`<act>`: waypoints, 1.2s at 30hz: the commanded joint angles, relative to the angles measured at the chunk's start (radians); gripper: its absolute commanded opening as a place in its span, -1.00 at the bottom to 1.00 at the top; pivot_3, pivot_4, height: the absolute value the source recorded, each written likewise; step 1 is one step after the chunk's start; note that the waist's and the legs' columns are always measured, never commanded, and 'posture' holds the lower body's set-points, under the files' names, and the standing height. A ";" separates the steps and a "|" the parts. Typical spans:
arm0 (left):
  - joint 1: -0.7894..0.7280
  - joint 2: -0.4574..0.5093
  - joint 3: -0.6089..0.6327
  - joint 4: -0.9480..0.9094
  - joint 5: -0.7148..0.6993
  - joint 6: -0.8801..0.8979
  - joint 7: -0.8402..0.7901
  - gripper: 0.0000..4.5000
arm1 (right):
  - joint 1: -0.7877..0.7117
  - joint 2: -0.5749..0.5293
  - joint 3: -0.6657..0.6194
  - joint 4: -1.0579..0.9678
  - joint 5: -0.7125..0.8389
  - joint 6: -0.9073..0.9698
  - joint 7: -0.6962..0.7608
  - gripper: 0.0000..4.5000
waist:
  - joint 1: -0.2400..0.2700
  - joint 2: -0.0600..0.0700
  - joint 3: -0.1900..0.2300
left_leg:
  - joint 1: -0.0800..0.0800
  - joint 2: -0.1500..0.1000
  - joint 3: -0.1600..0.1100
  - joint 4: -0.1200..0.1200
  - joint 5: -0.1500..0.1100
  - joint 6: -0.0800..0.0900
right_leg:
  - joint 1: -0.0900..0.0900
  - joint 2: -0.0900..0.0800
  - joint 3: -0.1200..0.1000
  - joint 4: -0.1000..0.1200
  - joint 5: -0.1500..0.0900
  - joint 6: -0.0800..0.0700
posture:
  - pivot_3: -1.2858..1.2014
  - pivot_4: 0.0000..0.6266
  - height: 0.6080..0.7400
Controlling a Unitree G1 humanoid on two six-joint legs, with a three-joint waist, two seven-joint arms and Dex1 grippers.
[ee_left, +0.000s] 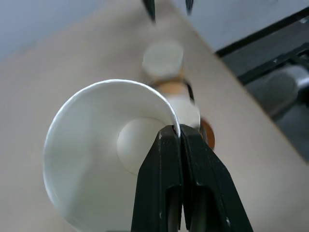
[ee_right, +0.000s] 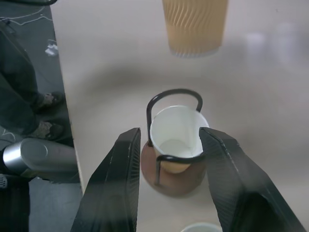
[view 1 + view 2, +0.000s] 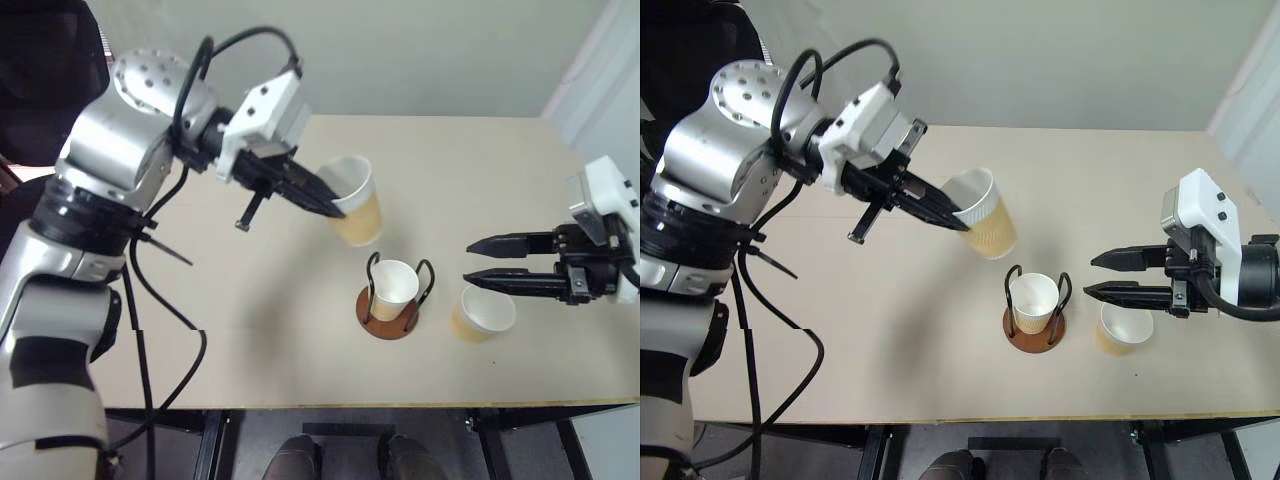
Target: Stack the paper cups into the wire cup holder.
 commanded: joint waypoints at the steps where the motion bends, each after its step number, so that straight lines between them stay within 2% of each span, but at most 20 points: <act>1: -0.066 -0.029 -0.073 0.038 -0.058 -0.066 -0.033 -0.98 | 0.030 -0.036 -0.112 -0.040 0.050 0.033 -0.042 -0.12 | 0.001 0.000 0.000 | 0.000 0.000 0.000 0.000 0.000 0.000 | 0.000 -0.001 0.000 0.000 0.000 0.001 | 0.03 -0.52 1.00; 7: -0.107 -0.074 -0.238 0.066 -0.113 -0.159 -0.033 -0.98 | 0.100 -0.060 -0.241 -0.081 0.110 0.082 -0.099 -0.12 | 0.003 0.000 0.000 | 0.000 -0.001 0.001 0.001 -0.001 0.002 | 0.001 -0.003 0.001 0.000 0.000 0.004 | 0.03 -0.52 1.00; 13: -0.095 -0.149 -0.341 0.144 -0.050 -0.297 -0.033 -0.98 | 0.149 -0.065 -0.326 -0.109 0.186 0.112 -0.160 -0.12 | 0.006 0.000 0.000 | 0.000 -0.003 0.002 0.004 -0.003 0.005 | 0.003 -0.004 0.000 0.000 -0.001 0.009 | 0.03 -0.52 1.00; 19: -0.082 -0.245 -0.342 0.222 0.004 -0.380 -0.033 -0.98 | 0.179 -0.079 -0.361 -0.113 0.261 0.110 -0.222 -0.12 | 0.010 0.000 0.000 | -0.001 -0.005 0.002 0.005 -0.004 0.007 | 0.004 -0.006 0.001 -0.001 -0.001 0.012 | 0.03 -0.52 1.00; 28: -0.069 -0.232 -0.416 0.253 0.099 -0.508 -0.033 -0.98 | 0.215 -0.100 -0.364 -0.102 0.302 0.085 -0.274 -0.12 | 0.011 0.000 0.000 | -0.001 -0.006 0.003 0.005 -0.005 0.008 | 0.004 -0.006 0.001 -0.001 -0.003 0.016 | 0.03 -0.52 1.00; 33: -0.053 -0.273 -0.379 0.270 0.132 -0.518 -0.033 -0.98 | 0.236 -0.111 -0.354 -0.101 0.271 0.062 -0.270 -0.12 | 0.013 0.000 0.000 | -0.002 -0.006 0.002 0.006 -0.005 0.008 | 0.004 -0.006 0.001 -0.001 -0.003 0.016 | 0.03 -0.52 1.00; 36: -0.047 -0.299 -0.334 0.267 0.125 -0.492 -0.033 -0.71 | 0.263 -0.127 -0.357 -0.104 0.231 0.063 -0.261 -0.12 | 0.014 0.000 0.000 | -0.002 -0.006 0.003 0.006 -0.006 0.009 | 0.004 -0.006 0.001 -0.001 -0.003 0.016 | 0.03 -0.52 1.00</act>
